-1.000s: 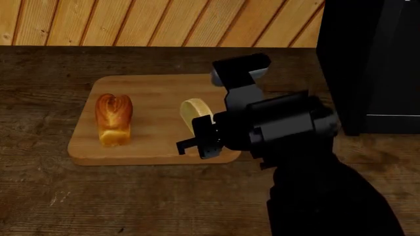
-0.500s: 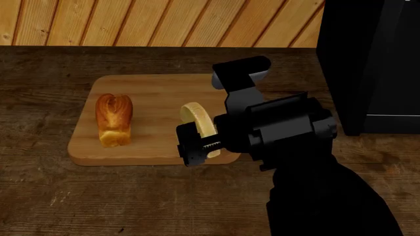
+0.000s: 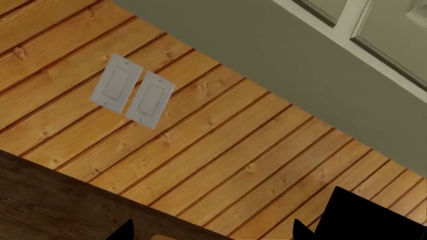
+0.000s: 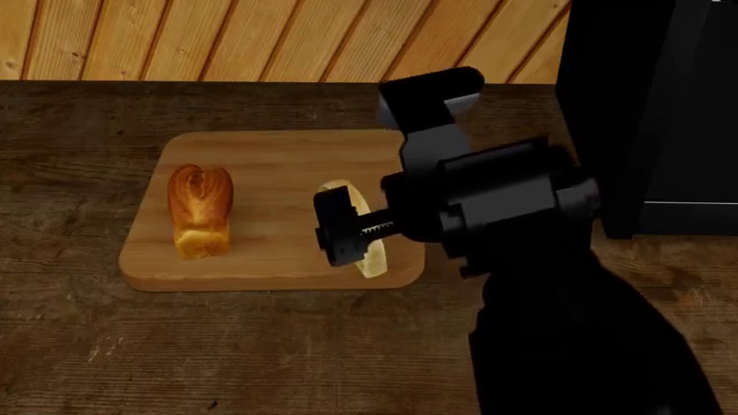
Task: Place the bread and cheese on the cutting board.
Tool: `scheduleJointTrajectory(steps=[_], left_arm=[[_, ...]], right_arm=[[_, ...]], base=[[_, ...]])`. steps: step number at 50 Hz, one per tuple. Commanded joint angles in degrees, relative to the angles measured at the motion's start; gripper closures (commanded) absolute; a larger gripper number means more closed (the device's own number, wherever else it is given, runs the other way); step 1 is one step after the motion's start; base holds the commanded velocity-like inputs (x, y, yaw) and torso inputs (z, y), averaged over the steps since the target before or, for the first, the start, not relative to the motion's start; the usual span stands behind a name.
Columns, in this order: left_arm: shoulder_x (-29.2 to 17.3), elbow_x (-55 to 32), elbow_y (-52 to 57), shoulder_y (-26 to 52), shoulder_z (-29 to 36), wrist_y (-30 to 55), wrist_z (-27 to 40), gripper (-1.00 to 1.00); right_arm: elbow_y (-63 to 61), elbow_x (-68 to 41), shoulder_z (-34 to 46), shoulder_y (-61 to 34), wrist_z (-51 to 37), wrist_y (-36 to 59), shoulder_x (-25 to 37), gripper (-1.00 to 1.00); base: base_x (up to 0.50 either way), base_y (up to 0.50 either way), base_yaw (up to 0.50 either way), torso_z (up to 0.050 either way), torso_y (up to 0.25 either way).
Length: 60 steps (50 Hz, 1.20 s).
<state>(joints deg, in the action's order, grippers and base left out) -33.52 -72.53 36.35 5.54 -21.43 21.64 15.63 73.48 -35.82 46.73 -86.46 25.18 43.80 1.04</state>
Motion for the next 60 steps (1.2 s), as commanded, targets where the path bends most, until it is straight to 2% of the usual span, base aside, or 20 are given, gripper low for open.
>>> scheduleJointTrajectory(steps=[1, 7, 14, 25, 27, 32, 37, 46, 57, 60], left_arm=[[0.6, 0.7, 0.1, -0.6, -0.7, -1.0, -0.7, -1.0], [0.7, 0.9, 0.0, -0.8, -0.7, -1.2, -1.0, -1.0], [0.7, 0.7, 0.1, -1.0, -0.9, -1.3, -1.1, -1.0], [0.6, 0.6, 0.5, -1.1, -0.7, -1.3, -0.9, -1.0], [0.6, 0.6, 0.5, -1.1, -0.7, -1.3, -0.9, -1.0], [0.9, 1.1, 0.4, -0.9, -0.1, -1.2, -0.9, -1.0], [0.6, 0.7, 1.0, -0.9, -0.1, -1.1, -0.5, -1.0], [0.5, 1.5, 1.1, -0.9, 0.5, -0.8, 0.1, -1.0], [1.1, 1.2, 3.2, -2.6, -0.5, -1.3, 1.8, -1.0], [1.0, 0.9, 5.0, -3.7, -1.5, -1.5, 2.6, -1.0]], right_arm=[[1.5, 0.7, -0.5, -1.7, 0.3, -1.0, -1.0, -1.0], [1.5, 0.6, -1.2, -2.8, 0.3, -1.6, -1.0, -1.0], [1.5, 6.9, -9.6, -4.2, 0.8, -2.9, -0.8, -1.0], [0.0, 9.3, -14.4, -3.6, -0.2, -5.8, 0.5, -1.0], [-4.1, 8.5, -14.9, -2.0, -1.6, -4.1, 1.7, -1.0], [-24.7, 4.8, -17.6, 5.2, -8.6, 3.3, 6.8, -1.0], [-35.2, 2.9, -19.3, 9.4, -12.7, 6.6, 9.4, -1.0], [-51.5, -0.2, -23.3, 16.6, -19.2, 8.5, 13.1, -1.0], [-66.4, -1.8, -24.7, 24.1, -24.4, 9.7, 16.3, -1.0], [-70.1, 0.4, -23.5, 25.6, -28.3, 10.7, 17.4, -1.0]], base=[[0.0, 0.0, 0.0, 0.0, 0.0], [0.0, 0.0, 0.0, 0.0, 0.0], [0.0, 0.0, 0.0, 0.0, 0.0], [0.0, 0.0, 0.0, 0.0, 0.0], [0.0, 0.0, 0.0, 0.0, 0.0], [0.0, 0.0, 0.0, 0.0, 0.0], [0.0, 0.0, 0.0, 0.0, 0.0], [0.0, 0.0, 0.0, 0.0, 0.0], [0.0, 0.0, 0.0, 0.0, 0.0], [0.0, 0.0, 0.0, 0.0, 0.0]])
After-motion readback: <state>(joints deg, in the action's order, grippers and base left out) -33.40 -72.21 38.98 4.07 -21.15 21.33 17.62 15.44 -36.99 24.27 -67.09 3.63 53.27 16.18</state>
